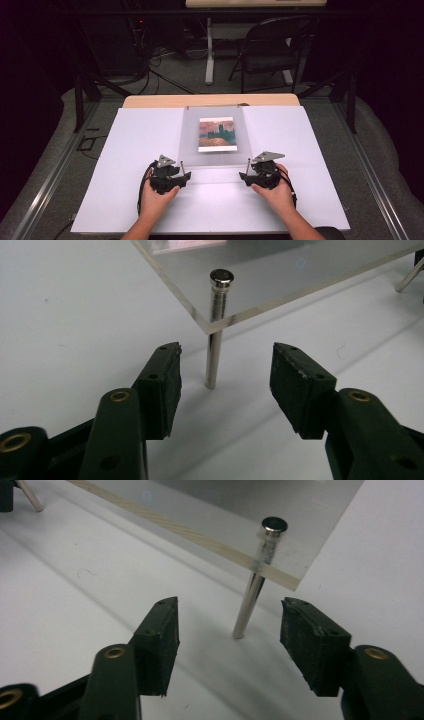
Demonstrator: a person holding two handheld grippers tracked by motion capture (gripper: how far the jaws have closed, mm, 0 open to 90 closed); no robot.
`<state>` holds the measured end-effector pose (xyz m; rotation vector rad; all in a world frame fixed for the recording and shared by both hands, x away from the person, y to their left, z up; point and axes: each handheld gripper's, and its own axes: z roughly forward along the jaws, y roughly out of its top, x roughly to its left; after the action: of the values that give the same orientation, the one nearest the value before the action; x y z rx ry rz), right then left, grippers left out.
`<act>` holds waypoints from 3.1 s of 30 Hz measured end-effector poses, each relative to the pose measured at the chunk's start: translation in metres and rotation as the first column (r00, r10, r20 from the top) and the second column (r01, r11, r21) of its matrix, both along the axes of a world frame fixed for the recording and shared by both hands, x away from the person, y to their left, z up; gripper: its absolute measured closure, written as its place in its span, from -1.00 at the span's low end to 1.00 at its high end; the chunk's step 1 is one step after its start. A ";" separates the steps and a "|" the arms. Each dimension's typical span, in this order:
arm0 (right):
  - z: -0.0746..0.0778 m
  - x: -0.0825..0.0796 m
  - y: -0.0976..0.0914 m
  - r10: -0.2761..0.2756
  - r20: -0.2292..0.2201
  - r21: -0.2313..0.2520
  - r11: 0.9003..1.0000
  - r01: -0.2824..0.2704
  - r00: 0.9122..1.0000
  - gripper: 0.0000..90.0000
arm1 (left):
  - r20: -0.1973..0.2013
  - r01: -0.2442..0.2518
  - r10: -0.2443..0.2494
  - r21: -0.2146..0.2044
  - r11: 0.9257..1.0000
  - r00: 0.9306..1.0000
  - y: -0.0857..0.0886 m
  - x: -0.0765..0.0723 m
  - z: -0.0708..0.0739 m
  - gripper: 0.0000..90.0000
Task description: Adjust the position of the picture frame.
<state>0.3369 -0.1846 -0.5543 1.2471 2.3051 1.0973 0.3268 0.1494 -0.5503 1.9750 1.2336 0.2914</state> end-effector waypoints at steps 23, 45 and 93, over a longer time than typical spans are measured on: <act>0.009 -0.029 -0.015 0.011 0.006 -0.017 1.000 -0.011 1.000 -0.06 | 0.002 0.040 -0.040 0.000 0.999 0.999 0.012 -0.021 0.006 -0.22; 0.009 -0.024 -0.023 -0.013 0.001 0.010 1.000 0.013 1.000 -0.09 | 0.005 0.011 -0.011 0.000 1.000 1.000 0.020 -0.021 0.010 -0.12; 0.070 0.058 -0.046 -0.101 0.012 -0.103 0.989 0.102 0.995 0.15 | -0.009 -0.087 0.087 -0.002 0.996 0.996 0.032 0.082 0.076 -0.14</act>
<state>0.3948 -0.2307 -0.4839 1.3033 2.2356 0.9344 0.4090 0.1809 -0.4741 1.9250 1.3279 0.3245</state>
